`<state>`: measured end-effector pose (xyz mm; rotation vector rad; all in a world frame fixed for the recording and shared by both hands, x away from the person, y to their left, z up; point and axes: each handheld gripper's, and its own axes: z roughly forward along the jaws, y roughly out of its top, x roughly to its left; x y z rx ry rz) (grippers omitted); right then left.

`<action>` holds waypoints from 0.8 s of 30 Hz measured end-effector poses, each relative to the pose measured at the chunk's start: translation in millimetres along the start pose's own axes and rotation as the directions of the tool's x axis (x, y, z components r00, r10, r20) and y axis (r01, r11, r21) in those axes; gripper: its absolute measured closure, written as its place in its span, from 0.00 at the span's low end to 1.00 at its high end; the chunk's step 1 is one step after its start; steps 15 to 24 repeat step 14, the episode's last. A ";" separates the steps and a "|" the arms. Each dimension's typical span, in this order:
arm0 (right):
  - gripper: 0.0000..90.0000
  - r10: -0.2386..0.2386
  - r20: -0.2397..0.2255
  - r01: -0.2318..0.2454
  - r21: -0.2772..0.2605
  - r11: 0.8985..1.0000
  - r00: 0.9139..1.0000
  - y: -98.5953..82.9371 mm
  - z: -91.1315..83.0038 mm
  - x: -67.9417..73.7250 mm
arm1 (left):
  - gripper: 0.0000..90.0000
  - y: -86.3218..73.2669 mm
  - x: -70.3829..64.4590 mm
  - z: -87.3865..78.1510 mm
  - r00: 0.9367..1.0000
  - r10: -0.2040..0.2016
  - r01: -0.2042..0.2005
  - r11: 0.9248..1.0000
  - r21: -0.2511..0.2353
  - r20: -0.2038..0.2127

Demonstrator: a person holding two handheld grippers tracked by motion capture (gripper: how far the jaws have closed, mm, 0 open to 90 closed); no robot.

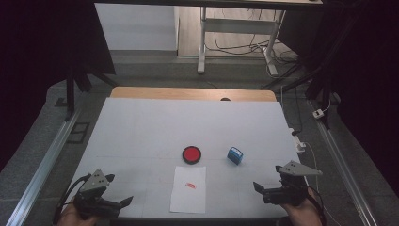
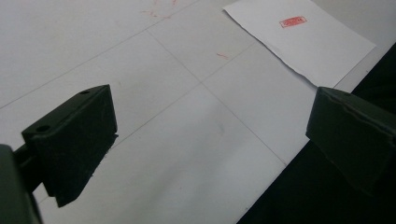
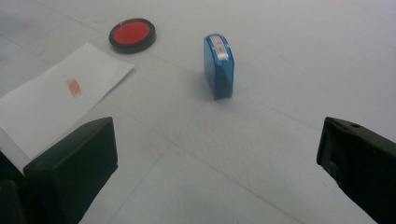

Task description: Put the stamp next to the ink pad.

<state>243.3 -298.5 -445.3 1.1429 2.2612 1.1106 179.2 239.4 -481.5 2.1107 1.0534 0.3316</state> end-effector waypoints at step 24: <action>0.00 0.027 0.029 -0.029 0.074 0.997 0.999 -19.4 -9.2 -2.8 | 0.02 0.7 0.3 0.5 1.000 -0.009 0.009 1.000 -0.001 -0.002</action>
